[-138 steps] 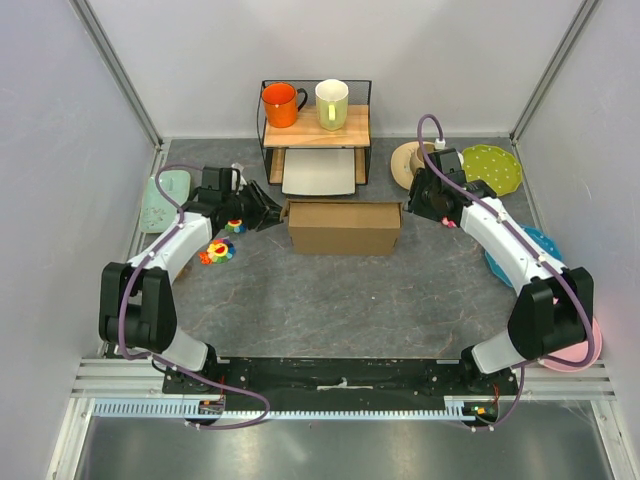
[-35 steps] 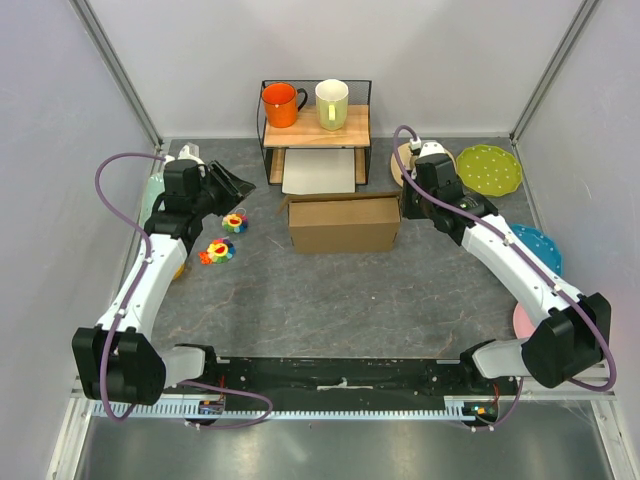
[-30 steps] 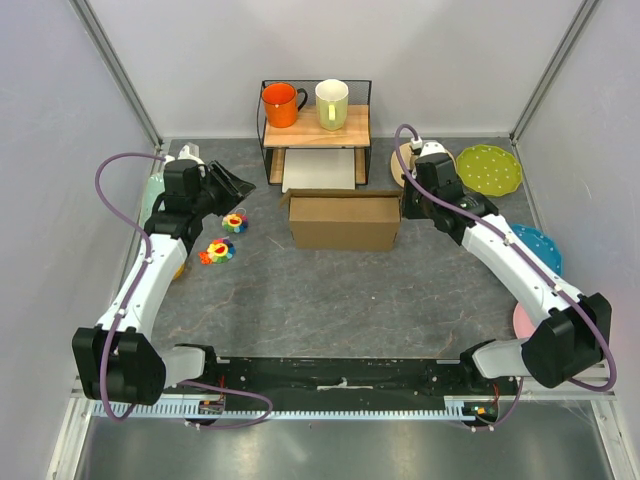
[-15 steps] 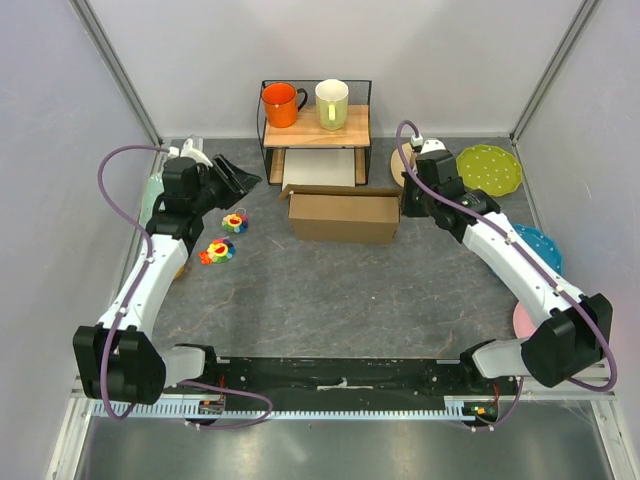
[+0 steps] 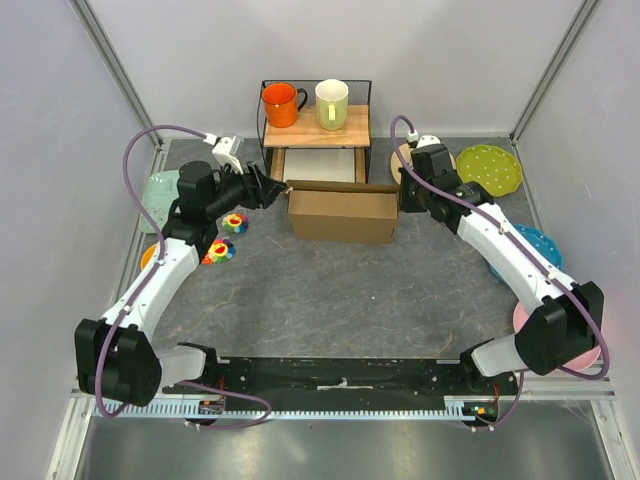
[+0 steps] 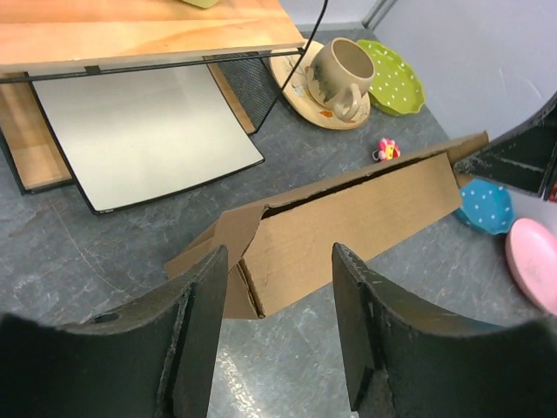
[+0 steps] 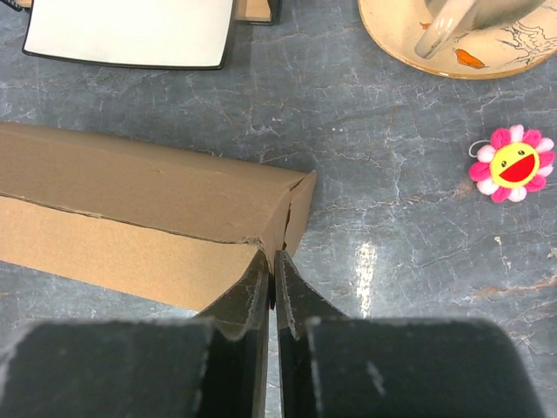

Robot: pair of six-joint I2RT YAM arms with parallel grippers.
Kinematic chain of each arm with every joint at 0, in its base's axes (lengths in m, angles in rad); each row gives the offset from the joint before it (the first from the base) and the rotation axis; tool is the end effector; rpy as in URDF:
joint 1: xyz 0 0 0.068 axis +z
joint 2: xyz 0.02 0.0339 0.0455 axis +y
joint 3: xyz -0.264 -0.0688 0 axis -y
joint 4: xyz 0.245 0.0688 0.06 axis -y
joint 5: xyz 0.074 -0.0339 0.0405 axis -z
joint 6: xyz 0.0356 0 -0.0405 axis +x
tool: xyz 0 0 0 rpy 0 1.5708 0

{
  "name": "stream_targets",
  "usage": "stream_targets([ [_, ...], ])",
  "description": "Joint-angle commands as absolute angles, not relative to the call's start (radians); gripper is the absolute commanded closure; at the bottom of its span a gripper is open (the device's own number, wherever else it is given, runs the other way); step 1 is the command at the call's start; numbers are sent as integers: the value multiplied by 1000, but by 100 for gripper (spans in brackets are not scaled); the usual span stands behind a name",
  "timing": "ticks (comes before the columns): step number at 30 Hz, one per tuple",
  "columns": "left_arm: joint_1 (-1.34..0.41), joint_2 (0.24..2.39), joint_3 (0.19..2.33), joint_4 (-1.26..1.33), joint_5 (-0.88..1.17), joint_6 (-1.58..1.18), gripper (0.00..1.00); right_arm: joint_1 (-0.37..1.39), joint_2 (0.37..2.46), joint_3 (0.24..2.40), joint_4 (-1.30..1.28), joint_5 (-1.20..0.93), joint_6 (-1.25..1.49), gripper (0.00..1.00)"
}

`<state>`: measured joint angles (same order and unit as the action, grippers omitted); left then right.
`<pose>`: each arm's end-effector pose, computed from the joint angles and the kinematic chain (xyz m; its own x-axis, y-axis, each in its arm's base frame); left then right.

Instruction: Fold the paper box

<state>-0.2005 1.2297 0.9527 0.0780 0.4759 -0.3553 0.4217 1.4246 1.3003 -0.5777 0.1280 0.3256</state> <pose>0.2783 -0.0732 0.3321 -0.3963 -0.2350 -0.8875 0.5112 0.7465 -0.4259 0.2898 0.1250 0.3333 -0.6596 0.0518 -0.7498 -0.1119 0.9797 0.1661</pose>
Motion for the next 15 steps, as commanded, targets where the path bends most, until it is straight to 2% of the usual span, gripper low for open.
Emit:
stream_targets([
  [1, -218, 1247, 977, 115, 499, -190, 42, 423, 1450, 1356, -583, 100, 330, 92],
  [15, -268, 1336, 1046, 14, 342, -40, 45, 423, 1505, 1447, -637, 63, 345, 92],
])
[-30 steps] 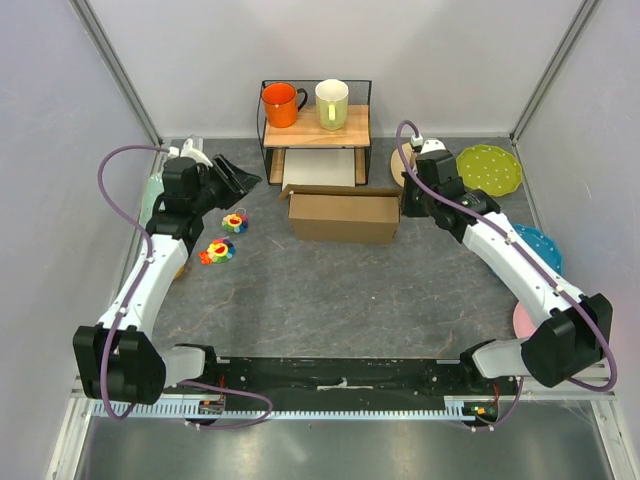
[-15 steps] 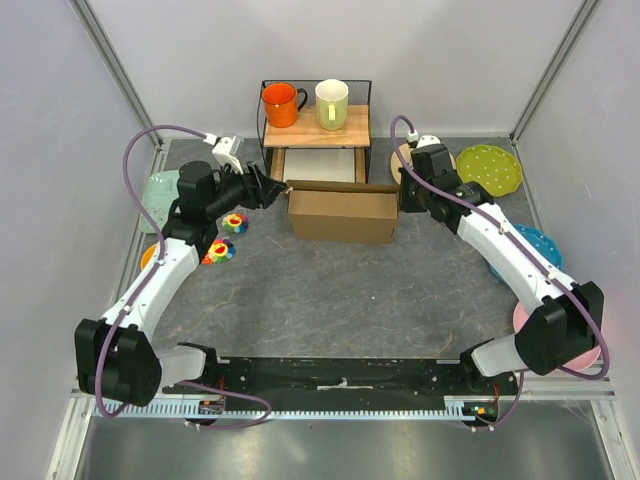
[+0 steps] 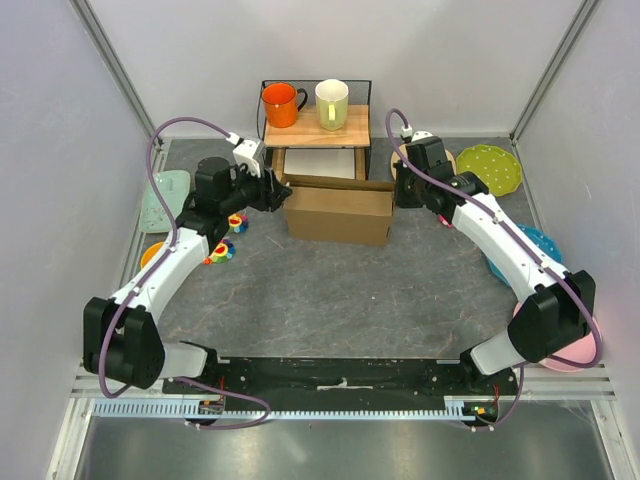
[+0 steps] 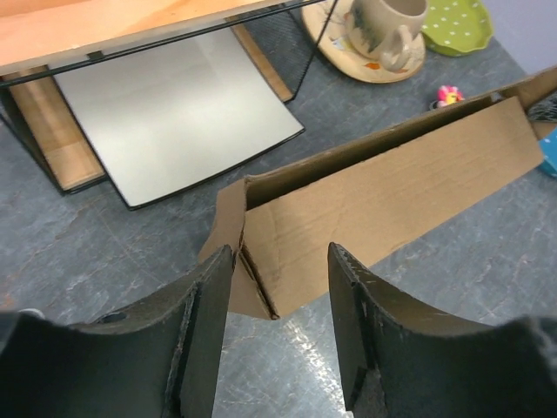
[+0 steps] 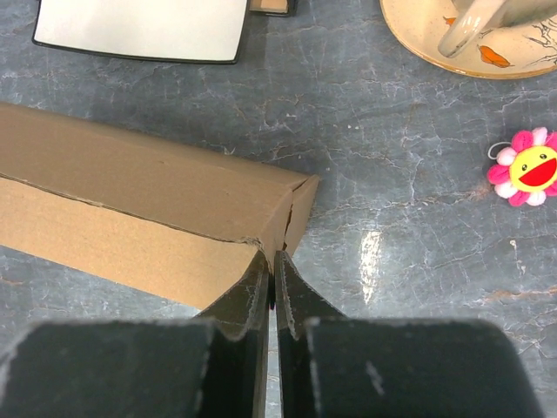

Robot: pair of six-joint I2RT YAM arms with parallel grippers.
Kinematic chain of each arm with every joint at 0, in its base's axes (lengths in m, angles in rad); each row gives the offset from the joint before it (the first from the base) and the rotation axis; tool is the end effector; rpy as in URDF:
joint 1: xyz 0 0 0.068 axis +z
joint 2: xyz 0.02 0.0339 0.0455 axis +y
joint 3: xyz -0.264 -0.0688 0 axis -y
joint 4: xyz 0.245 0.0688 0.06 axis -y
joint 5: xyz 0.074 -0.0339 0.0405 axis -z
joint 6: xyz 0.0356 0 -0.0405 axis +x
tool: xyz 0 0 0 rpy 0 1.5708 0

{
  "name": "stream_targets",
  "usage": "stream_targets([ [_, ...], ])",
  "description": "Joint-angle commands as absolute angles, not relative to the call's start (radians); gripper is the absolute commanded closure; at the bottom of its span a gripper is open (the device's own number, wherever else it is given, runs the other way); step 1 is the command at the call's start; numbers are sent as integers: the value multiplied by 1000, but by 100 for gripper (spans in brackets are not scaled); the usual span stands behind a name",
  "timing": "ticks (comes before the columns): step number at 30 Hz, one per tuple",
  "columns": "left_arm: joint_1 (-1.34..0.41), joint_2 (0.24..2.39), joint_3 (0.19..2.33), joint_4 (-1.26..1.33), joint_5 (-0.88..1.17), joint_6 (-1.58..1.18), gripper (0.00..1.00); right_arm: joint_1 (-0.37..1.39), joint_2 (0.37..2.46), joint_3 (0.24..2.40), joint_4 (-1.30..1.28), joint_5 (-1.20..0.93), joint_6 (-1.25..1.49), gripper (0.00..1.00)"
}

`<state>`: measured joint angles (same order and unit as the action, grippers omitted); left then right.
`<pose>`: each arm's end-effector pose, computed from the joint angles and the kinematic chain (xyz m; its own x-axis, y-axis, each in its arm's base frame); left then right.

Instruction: Fold the paper box

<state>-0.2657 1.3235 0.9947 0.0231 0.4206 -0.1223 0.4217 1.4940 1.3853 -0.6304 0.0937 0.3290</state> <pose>0.2936 -0.0950 0.3151 -0.3633 -0.0165 -0.9315 0.5754 0.7824 -0.2383 0.3031 0.1323 0.3361 -0.6929 0.0417 -0.7198 -0.1274 0.9755 0.1791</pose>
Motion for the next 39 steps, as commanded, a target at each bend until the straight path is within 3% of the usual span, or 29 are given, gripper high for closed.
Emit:
stream_targets([
  [1, -267, 1341, 1052, 11, 330, -40, 46, 425, 1503, 1451, -638, 60, 345, 92],
  [11, -267, 1365, 1089, 6, 245, -32, 49, 423, 1506, 1451, -641, 64, 342, 91],
  [17, -267, 1393, 1098, 6, 305, -43, 52, 423, 1514, 1453, -641, 64, 342, 91],
  [27, -282, 1394, 1080, -38, 383, -29, 74, 423, 1532, 1502, -661, 37, 365, 91],
  [34, -311, 1408, 1085, -72, 350, -11, 97, 423, 1555, 1574, -703, 6, 399, 92],
  [39, -318, 1416, 1091, -80, 327, -17, 98, 420, 1581, 1611, -727, -24, 431, 92],
])
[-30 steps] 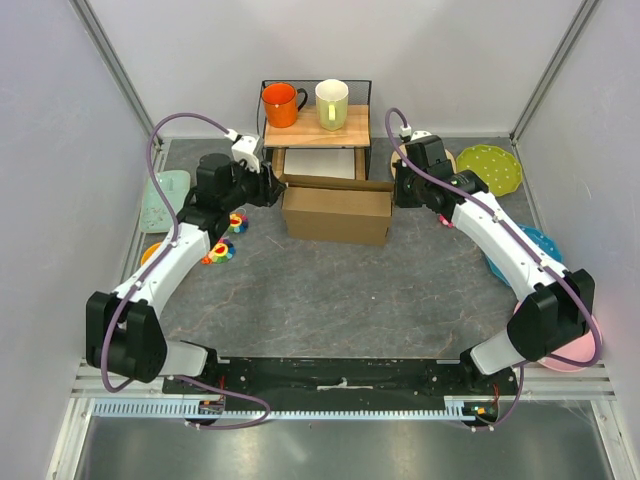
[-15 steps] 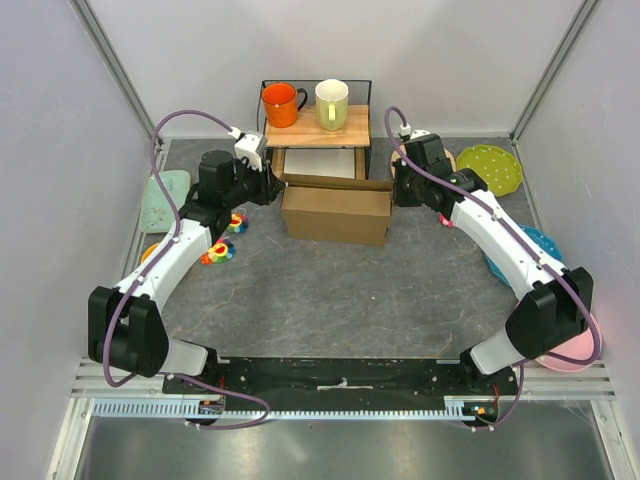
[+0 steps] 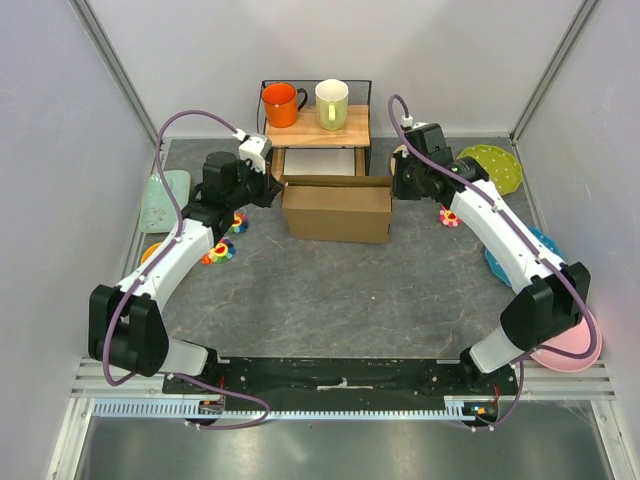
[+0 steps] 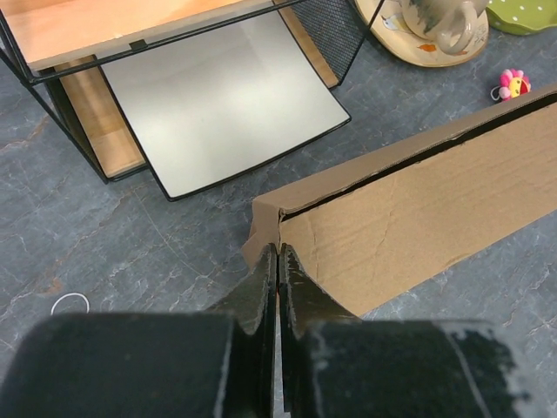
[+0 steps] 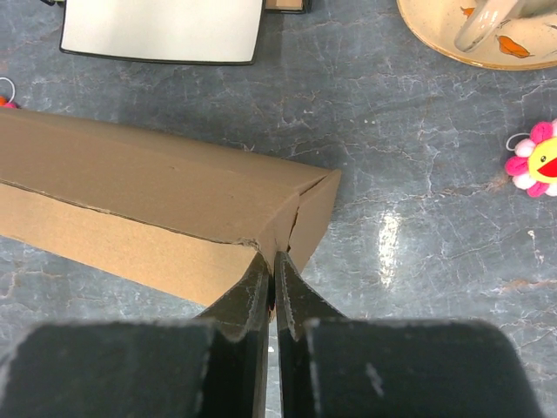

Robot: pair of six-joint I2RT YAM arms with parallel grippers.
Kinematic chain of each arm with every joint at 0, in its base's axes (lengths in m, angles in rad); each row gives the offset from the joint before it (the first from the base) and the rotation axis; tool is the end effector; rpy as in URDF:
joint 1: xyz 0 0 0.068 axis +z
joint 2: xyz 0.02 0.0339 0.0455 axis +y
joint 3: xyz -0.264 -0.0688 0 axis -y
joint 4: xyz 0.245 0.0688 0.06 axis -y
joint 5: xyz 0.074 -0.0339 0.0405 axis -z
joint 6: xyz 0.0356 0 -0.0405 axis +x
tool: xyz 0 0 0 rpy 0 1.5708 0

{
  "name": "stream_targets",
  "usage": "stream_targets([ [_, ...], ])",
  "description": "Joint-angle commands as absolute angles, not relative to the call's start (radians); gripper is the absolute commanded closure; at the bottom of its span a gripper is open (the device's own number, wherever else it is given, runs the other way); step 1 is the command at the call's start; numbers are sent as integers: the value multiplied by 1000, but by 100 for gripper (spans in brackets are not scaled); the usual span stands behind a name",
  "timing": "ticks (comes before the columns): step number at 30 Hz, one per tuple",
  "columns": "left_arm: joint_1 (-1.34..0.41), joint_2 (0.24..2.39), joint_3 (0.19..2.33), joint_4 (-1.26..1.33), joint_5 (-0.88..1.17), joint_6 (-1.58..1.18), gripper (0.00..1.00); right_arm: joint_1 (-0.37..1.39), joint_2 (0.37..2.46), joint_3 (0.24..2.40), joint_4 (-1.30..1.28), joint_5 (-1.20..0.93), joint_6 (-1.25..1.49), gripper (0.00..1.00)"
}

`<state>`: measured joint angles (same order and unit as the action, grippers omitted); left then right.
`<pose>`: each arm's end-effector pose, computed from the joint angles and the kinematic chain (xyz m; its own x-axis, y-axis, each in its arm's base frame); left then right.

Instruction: Fold the paper box

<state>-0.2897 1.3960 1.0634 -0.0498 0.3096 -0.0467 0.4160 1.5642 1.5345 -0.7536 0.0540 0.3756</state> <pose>0.3087 -0.1033 0.3099 -0.3826 0.0676 -0.9215 0.5257 0.8361 -0.1569 0.3141 0.1367 0.3529 -0.7356 0.0755 -0.6732 -0.1061 0.9687 0.2245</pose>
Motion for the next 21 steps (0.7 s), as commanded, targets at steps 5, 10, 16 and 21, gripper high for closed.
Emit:
stream_targets([
  [5, -330, 1416, 1094, -92, 298, -12, 98, 410, 1609, 1631, -747, -66, 456, 99],
  [10, -337, 1419, 1095, -94, 285, -14, 98, 405, 1621, 1615, -749, -69, 469, 100],
  [16, -345, 1425, 1100, -94, 281, -24, 98, 405, 1621, 1574, -733, -40, 448, 100],
  [21, -345, 1433, 1106, -94, 287, -43, 98, 408, 1577, 1425, -635, 20, 428, 100],
])
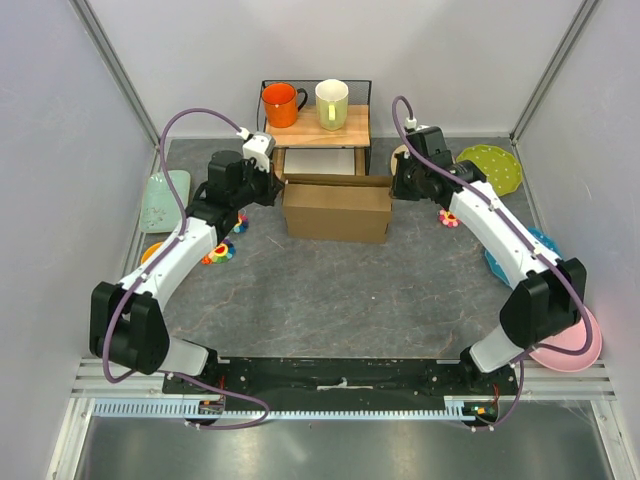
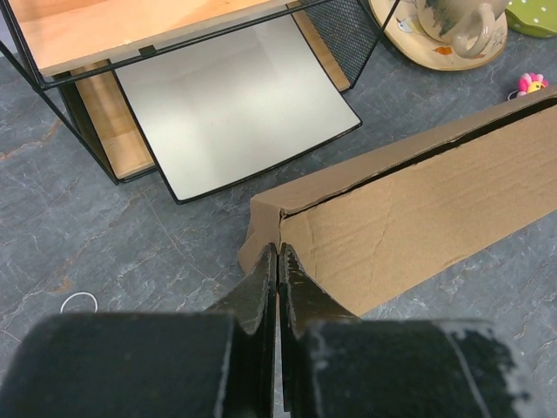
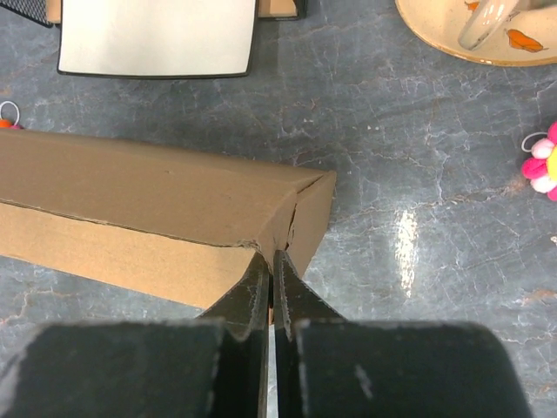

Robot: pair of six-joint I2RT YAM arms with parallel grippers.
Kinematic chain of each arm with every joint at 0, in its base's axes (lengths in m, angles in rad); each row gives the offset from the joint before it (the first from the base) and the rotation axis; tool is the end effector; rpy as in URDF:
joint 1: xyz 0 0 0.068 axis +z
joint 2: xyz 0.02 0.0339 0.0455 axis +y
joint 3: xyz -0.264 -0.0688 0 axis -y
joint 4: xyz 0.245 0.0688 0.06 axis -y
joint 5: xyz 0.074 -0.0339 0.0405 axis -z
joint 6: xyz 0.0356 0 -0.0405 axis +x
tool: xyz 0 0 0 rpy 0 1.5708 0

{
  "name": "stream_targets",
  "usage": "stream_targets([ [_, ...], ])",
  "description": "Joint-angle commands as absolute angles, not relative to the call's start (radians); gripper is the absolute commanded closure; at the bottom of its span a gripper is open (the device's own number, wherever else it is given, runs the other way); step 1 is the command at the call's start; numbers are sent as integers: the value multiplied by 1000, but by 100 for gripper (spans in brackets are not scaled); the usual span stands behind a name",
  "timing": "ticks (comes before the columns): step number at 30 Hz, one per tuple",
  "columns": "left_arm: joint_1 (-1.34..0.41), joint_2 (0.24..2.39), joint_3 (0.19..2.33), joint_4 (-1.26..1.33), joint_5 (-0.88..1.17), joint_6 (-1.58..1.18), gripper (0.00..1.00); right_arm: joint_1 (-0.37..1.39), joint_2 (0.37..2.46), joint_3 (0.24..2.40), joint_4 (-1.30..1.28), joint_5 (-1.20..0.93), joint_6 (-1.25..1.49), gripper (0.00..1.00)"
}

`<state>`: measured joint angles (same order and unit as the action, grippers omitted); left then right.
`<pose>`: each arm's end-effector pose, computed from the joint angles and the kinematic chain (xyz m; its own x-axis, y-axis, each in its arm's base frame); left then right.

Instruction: Fold the paper box

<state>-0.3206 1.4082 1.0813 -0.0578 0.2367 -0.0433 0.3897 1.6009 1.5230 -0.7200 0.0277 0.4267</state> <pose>0.3098 -0.1117 0.3114 -0.3780 0.0812 -0.9222 0.4967 0.8584 -0.1280 0.3273 0.1333 0.3397 -0.7526 0.1381 -0.6438 -0.0554 0.9610 0.2709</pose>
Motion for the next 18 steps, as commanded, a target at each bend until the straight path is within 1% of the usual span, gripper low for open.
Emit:
stream_targets([
  [1, -345, 1433, 1109, -98, 288, -46, 98, 411, 1574, 1407, -626, 24, 425, 100],
  [8, -347, 1439, 1115, -106, 284, -60, 98, 422, 1543, 1283, -548, 74, 407, 100],
  [18, -347, 1451, 1138, -130, 288, -81, 98, 451, 1519, 1181, -517, 182, 368, 100],
])
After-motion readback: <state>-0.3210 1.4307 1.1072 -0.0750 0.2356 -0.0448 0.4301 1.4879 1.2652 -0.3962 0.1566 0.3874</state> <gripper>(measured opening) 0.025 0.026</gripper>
